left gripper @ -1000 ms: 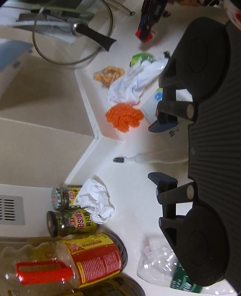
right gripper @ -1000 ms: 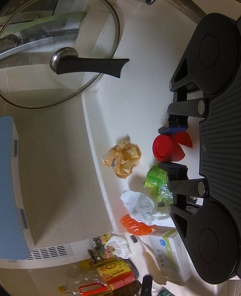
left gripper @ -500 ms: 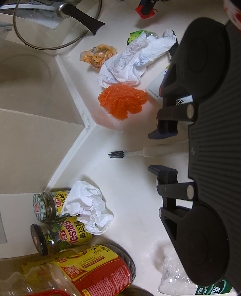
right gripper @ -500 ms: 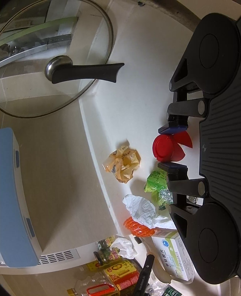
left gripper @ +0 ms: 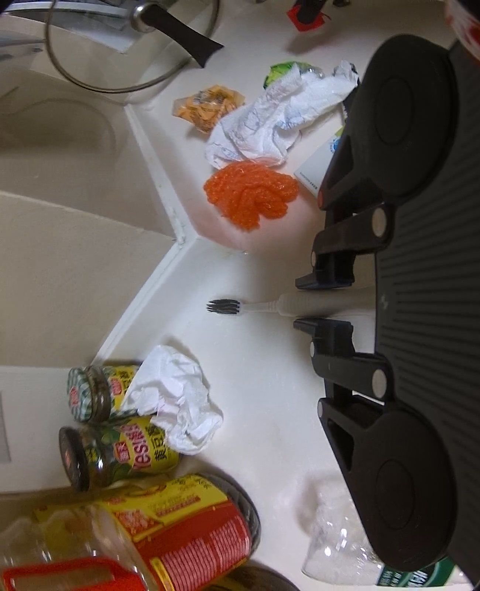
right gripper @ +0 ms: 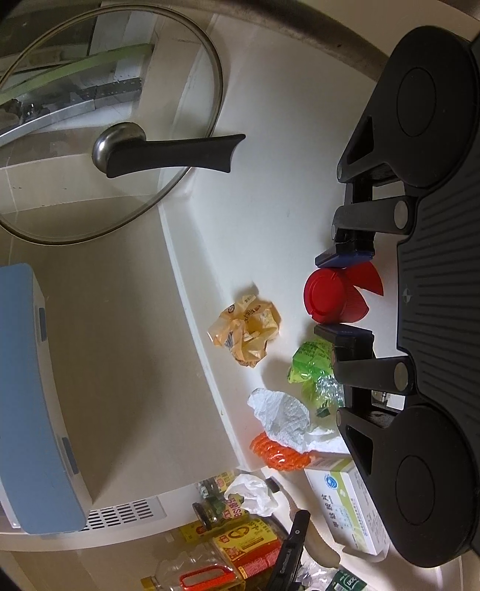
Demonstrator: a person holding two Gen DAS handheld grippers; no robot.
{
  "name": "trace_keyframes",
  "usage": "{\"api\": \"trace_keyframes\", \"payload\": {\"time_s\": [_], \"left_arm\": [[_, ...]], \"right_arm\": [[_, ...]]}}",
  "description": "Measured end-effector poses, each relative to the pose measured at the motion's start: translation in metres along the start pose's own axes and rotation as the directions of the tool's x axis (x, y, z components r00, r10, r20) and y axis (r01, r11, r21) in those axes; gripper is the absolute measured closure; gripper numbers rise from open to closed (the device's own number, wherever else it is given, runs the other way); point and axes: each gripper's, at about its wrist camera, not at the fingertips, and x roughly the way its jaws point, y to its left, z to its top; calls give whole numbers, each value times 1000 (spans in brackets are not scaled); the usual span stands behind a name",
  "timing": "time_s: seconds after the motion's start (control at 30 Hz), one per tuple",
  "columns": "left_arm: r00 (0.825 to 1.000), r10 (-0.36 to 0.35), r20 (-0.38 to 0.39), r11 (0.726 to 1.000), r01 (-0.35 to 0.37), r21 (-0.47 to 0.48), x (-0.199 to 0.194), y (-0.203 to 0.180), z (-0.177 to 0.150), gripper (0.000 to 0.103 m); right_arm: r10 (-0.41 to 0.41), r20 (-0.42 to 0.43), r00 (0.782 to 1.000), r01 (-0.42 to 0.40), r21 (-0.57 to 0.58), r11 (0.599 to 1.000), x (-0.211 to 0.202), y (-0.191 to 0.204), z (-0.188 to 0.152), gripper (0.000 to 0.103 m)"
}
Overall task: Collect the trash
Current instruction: 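Grasp the white toothbrush by its handle with the left tool, then carry the toothbrush and red cup down over the wastebasket with both tools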
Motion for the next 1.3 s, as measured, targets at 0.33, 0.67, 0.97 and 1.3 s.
{"api": "trace_keyframes", "payload": {"time_s": [0.33,0.67,0.97,1.3], "left_arm": [[995,-67,71,996,71,-59,-68,16,-30,89],[980,-148,131,982,161,-97,-150,36,-86,89],[970,-208,126,971,220,-92,-211,54,-156,89],[961,-274,37,957,276,-90,-231,69,-235,89]], "right_arm": [[32,18,999,-32,-2,999,-37,32,-13,70],[83,34,996,-83,-6,997,-96,94,-43,70],[143,29,989,-143,1,990,-158,169,-88,70],[140,-55,989,-137,57,989,-197,225,-158,70]]}}
